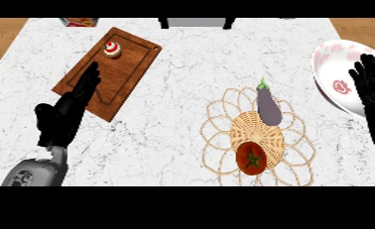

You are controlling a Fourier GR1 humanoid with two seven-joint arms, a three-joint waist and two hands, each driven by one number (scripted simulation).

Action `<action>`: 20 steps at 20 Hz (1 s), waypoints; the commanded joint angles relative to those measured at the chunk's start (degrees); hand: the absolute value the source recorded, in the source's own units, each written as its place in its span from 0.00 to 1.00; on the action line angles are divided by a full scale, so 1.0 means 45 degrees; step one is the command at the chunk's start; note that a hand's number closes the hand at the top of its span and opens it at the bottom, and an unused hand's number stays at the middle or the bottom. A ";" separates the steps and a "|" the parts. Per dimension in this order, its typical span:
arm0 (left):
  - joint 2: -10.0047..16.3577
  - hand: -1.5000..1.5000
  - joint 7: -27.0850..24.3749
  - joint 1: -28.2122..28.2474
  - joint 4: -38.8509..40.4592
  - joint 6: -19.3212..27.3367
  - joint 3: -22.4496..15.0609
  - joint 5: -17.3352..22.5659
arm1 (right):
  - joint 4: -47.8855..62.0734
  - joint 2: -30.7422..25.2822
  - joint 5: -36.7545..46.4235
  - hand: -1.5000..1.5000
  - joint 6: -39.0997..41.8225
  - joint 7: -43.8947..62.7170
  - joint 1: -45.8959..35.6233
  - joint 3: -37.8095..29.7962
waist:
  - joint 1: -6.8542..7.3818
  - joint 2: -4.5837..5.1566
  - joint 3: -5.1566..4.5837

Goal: Pick the tomato from the placemat and place it in the bowl

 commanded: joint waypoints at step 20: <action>0.0813 0.50 -0.0700 0.0859 0.0077 0.0999 0.2751 0.0362 | -0.7113 0.3068 1.2644 0.00 -0.8432 0.0034 1.1323 0.4355 | -0.0856 0.0113 0.0287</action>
